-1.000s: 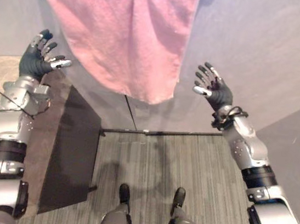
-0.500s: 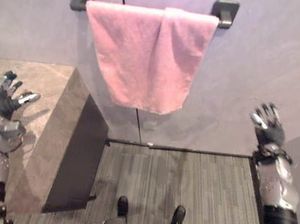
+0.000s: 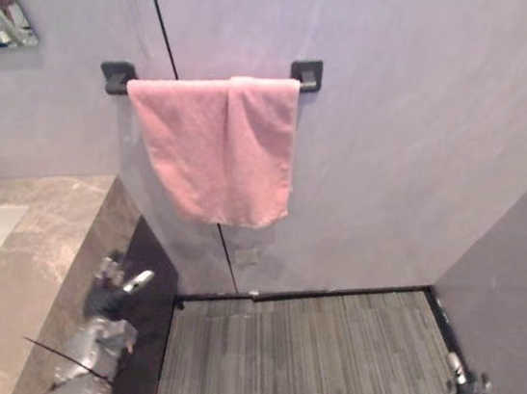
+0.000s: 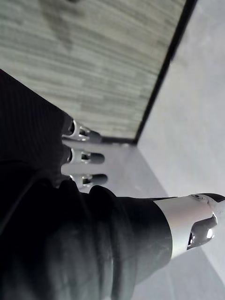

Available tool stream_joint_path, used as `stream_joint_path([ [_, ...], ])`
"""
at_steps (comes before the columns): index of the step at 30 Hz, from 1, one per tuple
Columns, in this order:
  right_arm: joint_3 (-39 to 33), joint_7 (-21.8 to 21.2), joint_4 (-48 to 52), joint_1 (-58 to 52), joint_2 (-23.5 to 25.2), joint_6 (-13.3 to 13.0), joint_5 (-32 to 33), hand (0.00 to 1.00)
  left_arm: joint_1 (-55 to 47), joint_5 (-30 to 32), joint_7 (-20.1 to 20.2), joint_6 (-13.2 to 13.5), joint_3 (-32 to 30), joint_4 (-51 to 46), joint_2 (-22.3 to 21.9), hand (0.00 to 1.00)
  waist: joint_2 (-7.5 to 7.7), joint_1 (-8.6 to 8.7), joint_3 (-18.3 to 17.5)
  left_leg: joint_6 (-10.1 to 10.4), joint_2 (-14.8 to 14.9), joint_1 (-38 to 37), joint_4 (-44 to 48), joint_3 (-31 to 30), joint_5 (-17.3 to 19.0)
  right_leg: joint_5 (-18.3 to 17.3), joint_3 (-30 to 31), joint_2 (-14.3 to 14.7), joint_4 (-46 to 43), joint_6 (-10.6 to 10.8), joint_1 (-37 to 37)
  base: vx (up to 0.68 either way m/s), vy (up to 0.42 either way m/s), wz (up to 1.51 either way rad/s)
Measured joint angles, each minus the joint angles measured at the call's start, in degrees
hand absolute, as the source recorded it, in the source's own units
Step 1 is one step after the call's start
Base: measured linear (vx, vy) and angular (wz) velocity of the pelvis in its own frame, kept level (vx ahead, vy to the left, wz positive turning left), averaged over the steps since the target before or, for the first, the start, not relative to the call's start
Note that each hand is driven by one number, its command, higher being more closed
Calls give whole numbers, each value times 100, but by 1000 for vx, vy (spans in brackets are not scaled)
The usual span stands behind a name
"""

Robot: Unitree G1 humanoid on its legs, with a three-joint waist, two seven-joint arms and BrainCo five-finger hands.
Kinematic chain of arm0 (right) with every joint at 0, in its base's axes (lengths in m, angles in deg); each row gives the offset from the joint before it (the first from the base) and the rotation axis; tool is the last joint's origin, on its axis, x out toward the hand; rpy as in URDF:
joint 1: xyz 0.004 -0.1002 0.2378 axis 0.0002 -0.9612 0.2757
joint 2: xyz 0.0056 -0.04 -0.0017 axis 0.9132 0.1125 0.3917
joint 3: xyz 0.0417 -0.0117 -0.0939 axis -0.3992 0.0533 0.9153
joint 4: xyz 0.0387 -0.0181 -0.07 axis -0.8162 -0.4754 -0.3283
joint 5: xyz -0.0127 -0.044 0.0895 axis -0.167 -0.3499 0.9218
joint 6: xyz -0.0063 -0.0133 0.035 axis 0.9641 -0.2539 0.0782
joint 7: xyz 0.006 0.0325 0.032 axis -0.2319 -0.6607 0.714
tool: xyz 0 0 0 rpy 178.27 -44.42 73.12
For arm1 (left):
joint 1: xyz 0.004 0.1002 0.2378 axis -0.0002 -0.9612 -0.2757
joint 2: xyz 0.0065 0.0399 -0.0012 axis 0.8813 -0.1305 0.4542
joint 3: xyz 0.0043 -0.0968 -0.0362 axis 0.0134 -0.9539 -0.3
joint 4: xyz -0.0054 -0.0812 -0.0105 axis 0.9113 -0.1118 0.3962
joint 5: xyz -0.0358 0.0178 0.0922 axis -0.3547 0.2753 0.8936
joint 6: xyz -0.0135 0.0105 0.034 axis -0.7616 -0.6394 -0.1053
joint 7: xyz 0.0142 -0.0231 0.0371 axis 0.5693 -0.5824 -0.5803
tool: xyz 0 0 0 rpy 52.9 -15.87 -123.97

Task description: Organize washtable

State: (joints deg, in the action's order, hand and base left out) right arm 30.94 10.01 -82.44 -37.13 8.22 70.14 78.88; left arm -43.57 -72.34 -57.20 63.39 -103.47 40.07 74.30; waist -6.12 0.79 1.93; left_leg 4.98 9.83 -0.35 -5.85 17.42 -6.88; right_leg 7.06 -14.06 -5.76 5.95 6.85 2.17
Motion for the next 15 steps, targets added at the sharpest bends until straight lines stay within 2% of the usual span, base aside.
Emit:
stream_joint_path([
  [1,58,21,-252,5,110,-68,120,0,-91,1,-7,-6,204,154,-169,0,-52,2,13,-2,97,-19,-1,45,0,-64,30,48,-320,-67,111,-73,-61,-19],
  [2,161,39,-433,-6,128,-81,237,0,-122,1,-1,-16,282,239,-240,0,-4,21,23,1,78,-52,1,92,1,-104,31,-6,-456,-117,169,-72,-26,-3],
  [3,325,65,-793,-63,147,-84,369,0,-160,1,2,-30,439,522,-397,0,118,40,12,102,62,-131,0,243,123,-96,-4,-47,-427,-133,128,5,12,-15],
  [4,445,74,-1114,-118,164,-95,509,0,-177,4,0,-69,510,912,-536,0,225,-41,-20,40,-2,-194,535,450,153,-103,4,-154,-307,-133,94,64,0,-30],
  [5,519,82,-1177,-136,154,-96,516,0,-203,8,-7,-82,563,1128,-544,0,213,-56,-20,-50,-4,-207,809,555,350,-124,6,-119,-232,-91,37,116,-33,-38],
  [6,598,70,-1315,-162,65,-114,496,0,-236,13,-12,-130,641,1685,-612,0,-210,-71,-113,-102,309,-154,731,662,696,-149,-59,81,-346,-198,-24,78,-24,3],
  [7,647,73,-1620,-183,71,-60,282,0,-202,69,-97,-132,592,2180,-610,0,-98,43,-115,-97,330,-191,567,602,695,-386,-8,52,-1422,-479,129,37,-14,33],
  [8,669,71,-1842,-206,64,-46,209,0,-205,109,-113,-121,508,2391,-607,0,-34,66,-107,-94,234,-243,404,596,694,-717,30,-3,-1556,-419,35,40,-11,56],
  [9,653,73,-2360,-209,29,-15,-75,0,-148,133,-149,-122,314,3044,-583,0,198,45,-154,59,53,-447,44,592,573,-1081,10,-146,-1363,-284,-94,39,2,36],
  [10,610,81,-2565,-204,-4,-10,-262,0,-139,182,-200,-148,187,3396,-545,0,238,11,-178,54,8,-490,51,618,568,-1083,-13,-180,-1271,-263,-118,78,-12,13],
  [12,560,83,-3079,-192,-181,94,-1256,0,-133,627,-456,-152,-302,4522,-611,0,115,-23,-179,98,57,-524,31,491,523,-997,-66,-34,-1130,-260,-126,76,6,9],
  [13,292,98,-3438,-197,-242,149,-1841,0,-145,837,-635,-171,-1033,5023,-610,0,160,-21,-181,150,70,-521,9,408,489,-963,-179,-18,-973,-227,-274,60,31,30],
  [15,92,61,-3744,-205,-315,229,-2213,0,-149,1089,-745,-205,-1489,5326,-636,0,192,-22,-172,150,21,-510,8,305,490,-889,-209,-24,-806,-219,-416,43,37,23],
])
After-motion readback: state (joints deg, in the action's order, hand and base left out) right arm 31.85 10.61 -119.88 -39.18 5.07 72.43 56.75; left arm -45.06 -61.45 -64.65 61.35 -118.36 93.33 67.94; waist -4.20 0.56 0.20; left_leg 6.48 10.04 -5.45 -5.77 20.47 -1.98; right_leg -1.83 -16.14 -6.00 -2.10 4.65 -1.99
